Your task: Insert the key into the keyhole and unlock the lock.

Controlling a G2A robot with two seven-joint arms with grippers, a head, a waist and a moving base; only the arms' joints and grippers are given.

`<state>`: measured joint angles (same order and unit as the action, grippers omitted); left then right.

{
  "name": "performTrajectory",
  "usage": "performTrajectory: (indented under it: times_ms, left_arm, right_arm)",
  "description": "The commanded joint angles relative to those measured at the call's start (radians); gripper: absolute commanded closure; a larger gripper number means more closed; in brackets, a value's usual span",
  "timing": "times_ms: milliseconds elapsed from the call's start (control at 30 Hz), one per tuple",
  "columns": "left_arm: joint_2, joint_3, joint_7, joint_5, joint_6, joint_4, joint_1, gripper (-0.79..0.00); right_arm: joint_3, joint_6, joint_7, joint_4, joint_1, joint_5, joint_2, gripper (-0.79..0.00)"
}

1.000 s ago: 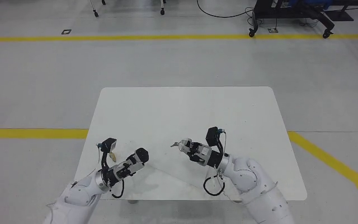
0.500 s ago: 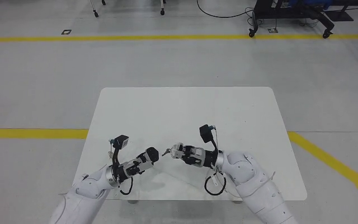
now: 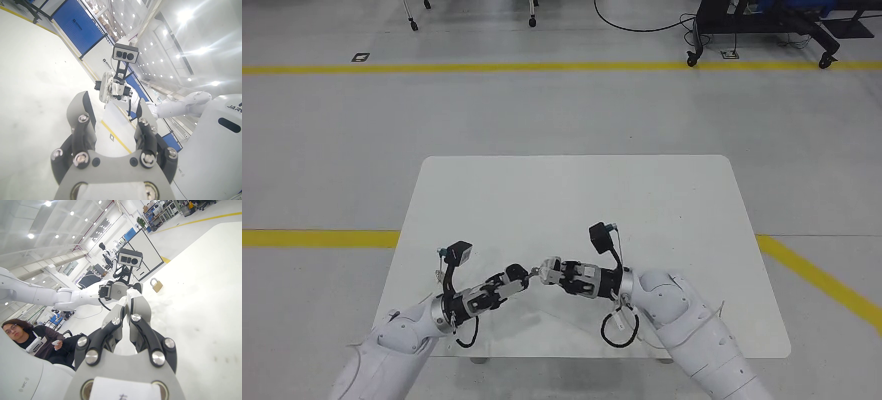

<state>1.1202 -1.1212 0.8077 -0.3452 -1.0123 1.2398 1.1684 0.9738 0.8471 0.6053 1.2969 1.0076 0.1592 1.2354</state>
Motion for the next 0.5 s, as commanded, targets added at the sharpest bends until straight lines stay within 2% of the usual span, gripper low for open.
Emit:
performTrajectory:
  times_ms: [0, 167, 300, 400, 467]
  left_arm:
    - [0.001, 0.002, 0.0, 0.005, 0.0, -0.005, -0.004, -0.366]
    - [0.003, 0.019, 0.0, 0.026, 0.0, -0.018, -0.015, -0.342]
    - [0.006, 0.024, 0.0, 0.025, 0.0, -0.025, -0.021, -0.259]
    - [0.006, 0.023, 0.0, 0.024, 0.0, -0.029, -0.023, -0.145]
    - [0.006, 0.018, 0.0, 0.03, 0.0, -0.033, -0.023, -0.003]
  right_arm:
    - [-0.006, -0.001, 0.003, -0.003, -0.004, -0.006, 0.001, 0.0]
    - [-0.019, 0.002, 0.009, -0.009, -0.012, -0.01, 0.002, 0.0]
    - [-0.025, 0.003, 0.01, -0.01, -0.015, -0.013, 0.002, 0.0]
    - [-0.027, 0.004, 0.01, -0.011, -0.017, -0.012, 0.002, 0.0]
    - [-0.028, 0.006, 0.01, -0.011, -0.017, -0.014, 0.002, 0.0]
